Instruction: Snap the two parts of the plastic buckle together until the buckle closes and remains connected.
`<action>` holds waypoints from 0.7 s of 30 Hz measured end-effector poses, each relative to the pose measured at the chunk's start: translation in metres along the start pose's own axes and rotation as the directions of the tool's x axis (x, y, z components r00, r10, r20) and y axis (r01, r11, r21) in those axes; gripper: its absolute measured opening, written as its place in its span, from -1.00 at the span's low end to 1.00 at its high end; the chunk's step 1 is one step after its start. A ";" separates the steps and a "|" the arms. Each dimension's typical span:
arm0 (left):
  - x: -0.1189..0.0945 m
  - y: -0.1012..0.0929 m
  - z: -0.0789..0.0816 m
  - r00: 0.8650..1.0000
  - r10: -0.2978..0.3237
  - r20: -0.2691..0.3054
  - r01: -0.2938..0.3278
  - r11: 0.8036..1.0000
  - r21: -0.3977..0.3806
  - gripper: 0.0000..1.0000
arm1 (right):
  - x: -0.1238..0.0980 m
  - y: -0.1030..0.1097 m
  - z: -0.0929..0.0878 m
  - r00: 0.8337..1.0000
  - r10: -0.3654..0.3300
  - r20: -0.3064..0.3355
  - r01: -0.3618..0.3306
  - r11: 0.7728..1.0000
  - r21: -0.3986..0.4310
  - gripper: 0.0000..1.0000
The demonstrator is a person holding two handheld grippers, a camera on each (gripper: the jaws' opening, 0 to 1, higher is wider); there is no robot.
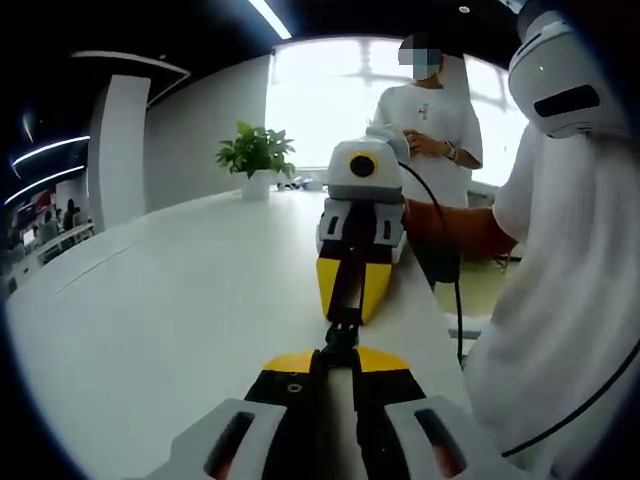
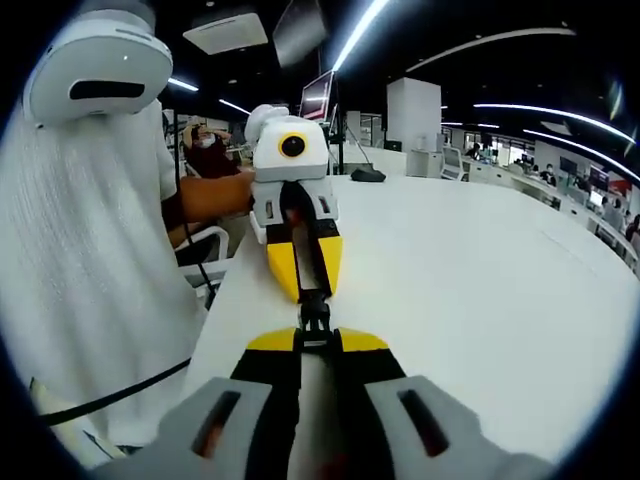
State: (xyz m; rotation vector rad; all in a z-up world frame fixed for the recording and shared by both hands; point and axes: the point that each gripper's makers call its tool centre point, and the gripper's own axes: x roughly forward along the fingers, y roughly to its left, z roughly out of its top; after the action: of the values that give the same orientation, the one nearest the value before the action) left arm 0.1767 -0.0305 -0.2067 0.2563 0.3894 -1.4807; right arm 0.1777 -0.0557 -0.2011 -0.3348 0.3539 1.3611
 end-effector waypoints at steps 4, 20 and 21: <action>-0.001 0.000 0.000 1.000 0.001 0.002 -0.001 1.000 0.001 -0.77 | 0.000 -0.001 0.000 1.000 0.002 0.001 -0.002 1.000 -0.002 -0.75; 0.000 -0.003 0.001 1.000 -0.006 0.008 0.006 1.000 0.013 -0.78 | 0.000 0.001 0.000 1.000 0.022 0.010 -0.021 0.999 -0.029 -0.76; 0.000 -0.003 0.001 1.000 -0.008 0.008 0.008 1.000 0.014 -0.78 | 0.000 0.001 0.000 1.000 0.024 0.010 -0.023 0.999 -0.029 -0.76</action>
State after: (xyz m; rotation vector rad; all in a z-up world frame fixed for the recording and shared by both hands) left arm 0.1740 -0.0307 -0.2055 0.2605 0.3742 -1.4921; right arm 0.1767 -0.0554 -0.2012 -0.3491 0.3308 1.3917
